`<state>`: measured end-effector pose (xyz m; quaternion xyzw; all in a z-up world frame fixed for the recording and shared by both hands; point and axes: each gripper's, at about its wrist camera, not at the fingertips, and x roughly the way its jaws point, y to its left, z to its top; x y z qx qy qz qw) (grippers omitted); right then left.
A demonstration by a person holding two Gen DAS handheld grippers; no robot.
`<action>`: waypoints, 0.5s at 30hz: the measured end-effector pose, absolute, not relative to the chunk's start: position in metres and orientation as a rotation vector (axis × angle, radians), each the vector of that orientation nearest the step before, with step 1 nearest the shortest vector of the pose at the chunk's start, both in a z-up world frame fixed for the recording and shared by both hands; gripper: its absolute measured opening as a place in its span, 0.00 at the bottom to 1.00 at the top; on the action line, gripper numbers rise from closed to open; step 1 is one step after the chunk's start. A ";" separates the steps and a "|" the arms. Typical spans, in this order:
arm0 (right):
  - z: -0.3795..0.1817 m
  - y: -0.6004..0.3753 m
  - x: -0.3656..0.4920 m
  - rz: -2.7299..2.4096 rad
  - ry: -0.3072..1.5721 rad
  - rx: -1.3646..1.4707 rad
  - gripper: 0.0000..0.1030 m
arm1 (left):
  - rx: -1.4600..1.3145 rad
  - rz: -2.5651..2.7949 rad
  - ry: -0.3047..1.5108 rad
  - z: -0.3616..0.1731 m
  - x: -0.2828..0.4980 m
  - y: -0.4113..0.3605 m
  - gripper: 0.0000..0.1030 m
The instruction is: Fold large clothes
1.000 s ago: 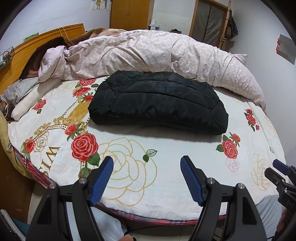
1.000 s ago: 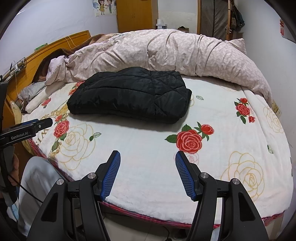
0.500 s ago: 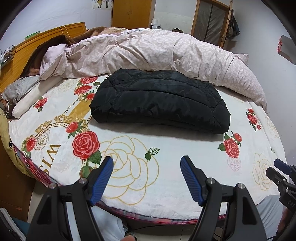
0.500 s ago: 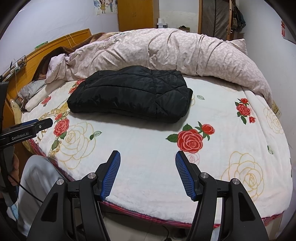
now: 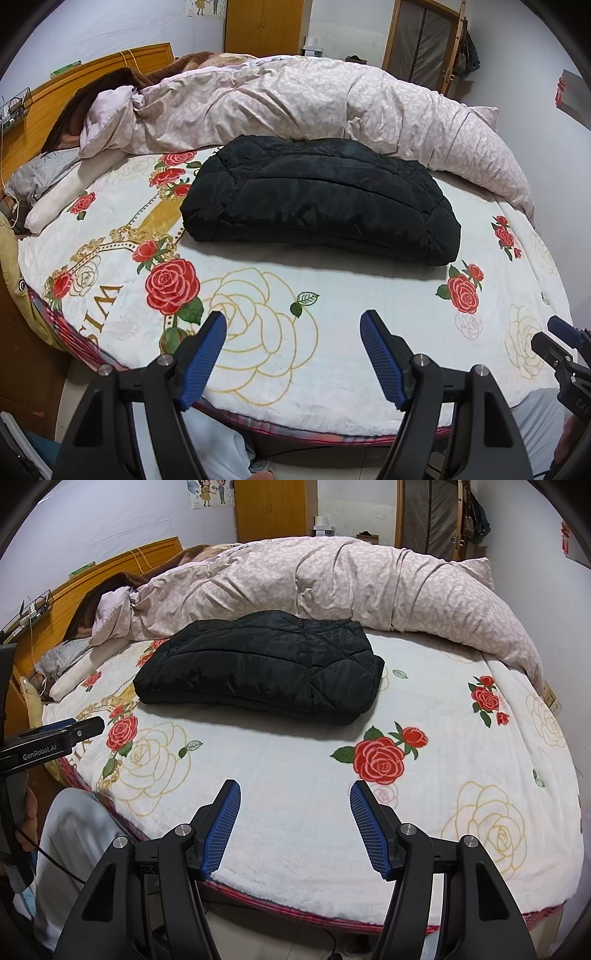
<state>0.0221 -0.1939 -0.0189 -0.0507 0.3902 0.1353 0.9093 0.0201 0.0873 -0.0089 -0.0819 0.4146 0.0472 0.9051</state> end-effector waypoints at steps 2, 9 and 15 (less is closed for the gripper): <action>-0.019 -0.194 0.022 0.278 0.804 -0.105 0.60 | -0.168 0.100 0.857 -0.010 0.019 0.087 0.74; -0.019 -0.194 0.022 0.278 0.805 -0.105 0.60 | -0.162 0.114 0.859 -0.011 0.017 0.084 0.74; -0.020 -0.194 0.022 0.278 0.804 -0.105 0.60 | -0.158 0.119 0.860 -0.011 0.017 0.084 0.74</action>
